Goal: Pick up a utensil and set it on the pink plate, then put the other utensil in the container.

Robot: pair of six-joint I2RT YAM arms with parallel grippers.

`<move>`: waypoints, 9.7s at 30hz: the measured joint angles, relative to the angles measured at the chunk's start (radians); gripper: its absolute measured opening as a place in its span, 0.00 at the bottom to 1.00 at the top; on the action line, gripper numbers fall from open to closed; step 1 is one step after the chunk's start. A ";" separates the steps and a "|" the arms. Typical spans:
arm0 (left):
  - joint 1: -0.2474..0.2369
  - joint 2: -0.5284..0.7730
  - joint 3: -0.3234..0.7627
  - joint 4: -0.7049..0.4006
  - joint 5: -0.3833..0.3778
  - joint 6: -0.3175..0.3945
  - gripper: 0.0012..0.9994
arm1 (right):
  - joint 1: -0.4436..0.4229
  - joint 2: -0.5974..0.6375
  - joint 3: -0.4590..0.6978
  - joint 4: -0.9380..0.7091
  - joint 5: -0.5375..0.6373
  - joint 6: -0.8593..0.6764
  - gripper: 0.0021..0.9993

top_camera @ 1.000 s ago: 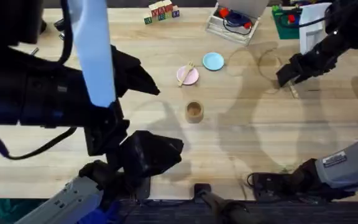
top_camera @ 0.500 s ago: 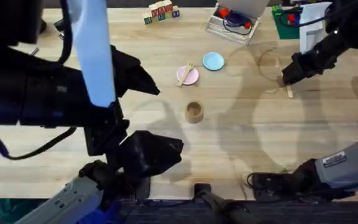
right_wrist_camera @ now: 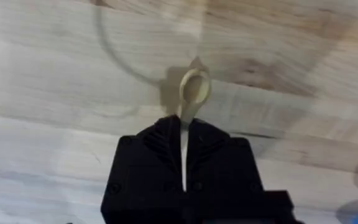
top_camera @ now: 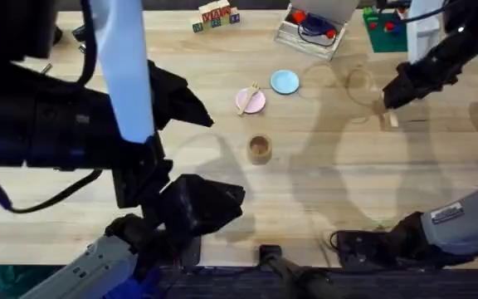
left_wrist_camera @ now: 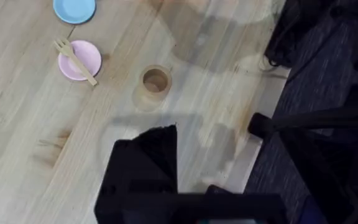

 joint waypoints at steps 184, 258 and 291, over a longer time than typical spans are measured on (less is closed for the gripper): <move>0.000 0.000 0.000 -0.076 -0.026 0.000 0.99 | 0.508 0.077 -0.368 0.169 -1.452 -1.367 0.03; 0.000 0.000 0.000 -0.079 -0.046 0.000 0.99 | 0.468 0.106 0.490 -0.536 -0.833 -0.444 0.99; 0.000 0.000 0.025 0.061 -0.130 -0.159 0.99 | 0.460 -0.614 0.499 -0.628 -0.220 0.075 1.00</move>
